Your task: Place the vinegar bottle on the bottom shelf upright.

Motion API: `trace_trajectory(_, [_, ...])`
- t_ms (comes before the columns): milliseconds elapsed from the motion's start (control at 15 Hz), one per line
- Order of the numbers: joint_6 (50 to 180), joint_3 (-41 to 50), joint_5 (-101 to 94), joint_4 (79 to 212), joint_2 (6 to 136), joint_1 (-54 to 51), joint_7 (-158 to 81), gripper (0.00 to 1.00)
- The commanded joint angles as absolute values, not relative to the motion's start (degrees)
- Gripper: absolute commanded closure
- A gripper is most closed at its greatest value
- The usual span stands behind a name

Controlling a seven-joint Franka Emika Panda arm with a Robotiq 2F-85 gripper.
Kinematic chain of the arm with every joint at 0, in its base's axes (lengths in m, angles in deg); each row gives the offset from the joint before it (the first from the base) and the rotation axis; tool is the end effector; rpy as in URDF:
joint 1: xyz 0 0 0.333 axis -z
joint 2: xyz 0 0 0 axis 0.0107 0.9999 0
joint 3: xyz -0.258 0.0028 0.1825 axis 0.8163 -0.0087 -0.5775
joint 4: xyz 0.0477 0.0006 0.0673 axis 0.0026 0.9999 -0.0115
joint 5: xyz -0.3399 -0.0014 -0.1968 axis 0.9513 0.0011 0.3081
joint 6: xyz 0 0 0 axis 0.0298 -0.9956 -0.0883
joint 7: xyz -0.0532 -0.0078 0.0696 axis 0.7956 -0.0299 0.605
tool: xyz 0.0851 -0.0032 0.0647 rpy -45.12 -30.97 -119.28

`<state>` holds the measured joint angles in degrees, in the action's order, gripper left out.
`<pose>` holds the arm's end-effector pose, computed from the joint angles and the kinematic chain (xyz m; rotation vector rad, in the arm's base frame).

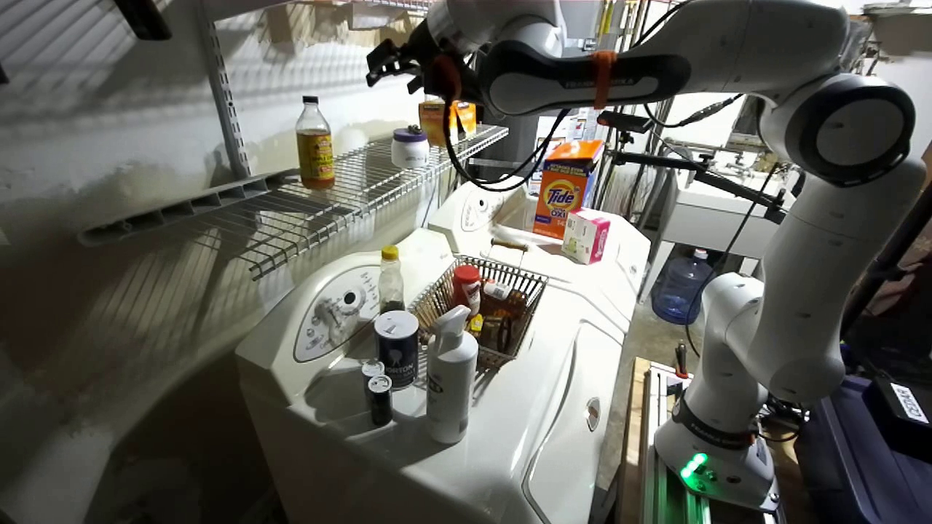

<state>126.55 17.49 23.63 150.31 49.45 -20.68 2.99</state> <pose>0.5784 0.0307 0.7302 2.6511 -0.6449 1.5268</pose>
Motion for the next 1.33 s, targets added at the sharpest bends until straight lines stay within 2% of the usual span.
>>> trace_trajectory(0, [122.9, 8.4, 14.6, 158.2, 40.9, -13.1, -3.3, 0.00])
trace_trajectory(467, [117.8, 0.4, 3.7, 163.7, 33.2, -4.4, -10.5, 0.00])
trace_trajectory(1267, [114.9, -2.8, 2.0, 164.8, 32.4, 0.1, -12.4, 0.00])
